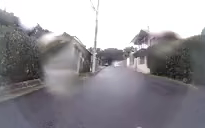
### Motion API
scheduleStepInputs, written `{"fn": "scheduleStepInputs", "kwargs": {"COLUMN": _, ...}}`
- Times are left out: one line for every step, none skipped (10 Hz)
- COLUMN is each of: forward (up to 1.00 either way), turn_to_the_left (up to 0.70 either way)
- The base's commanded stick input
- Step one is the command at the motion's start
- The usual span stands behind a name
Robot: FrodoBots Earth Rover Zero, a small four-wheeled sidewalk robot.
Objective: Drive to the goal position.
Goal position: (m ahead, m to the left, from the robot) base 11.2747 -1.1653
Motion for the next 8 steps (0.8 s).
{"fn": "scheduleStepInputs", "kwargs": {"forward": 0.70, "turn_to_the_left": 0.00}}
{"fn": "scheduleStepInputs", "kwargs": {"forward": 0.70, "turn_to_the_left": 0.00}}
{"fn": "scheduleStepInputs", "kwargs": {"forward": 0.70, "turn_to_the_left": 0.00}}
{"fn": "scheduleStepInputs", "kwargs": {"forward": 0.70, "turn_to_the_left": 0.00}}
{"fn": "scheduleStepInputs", "kwargs": {"forward": 0.70, "turn_to_the_left": 0.00}}
{"fn": "scheduleStepInputs", "kwargs": {"forward": 0.70, "turn_to_the_left": 0.00}}
{"fn": "scheduleStepInputs", "kwargs": {"forward": 0.70, "turn_to_the_left": 0.00}}
{"fn": "scheduleStepInputs", "kwargs": {"forward": 0.70, "turn_to_the_left": 0.00}}
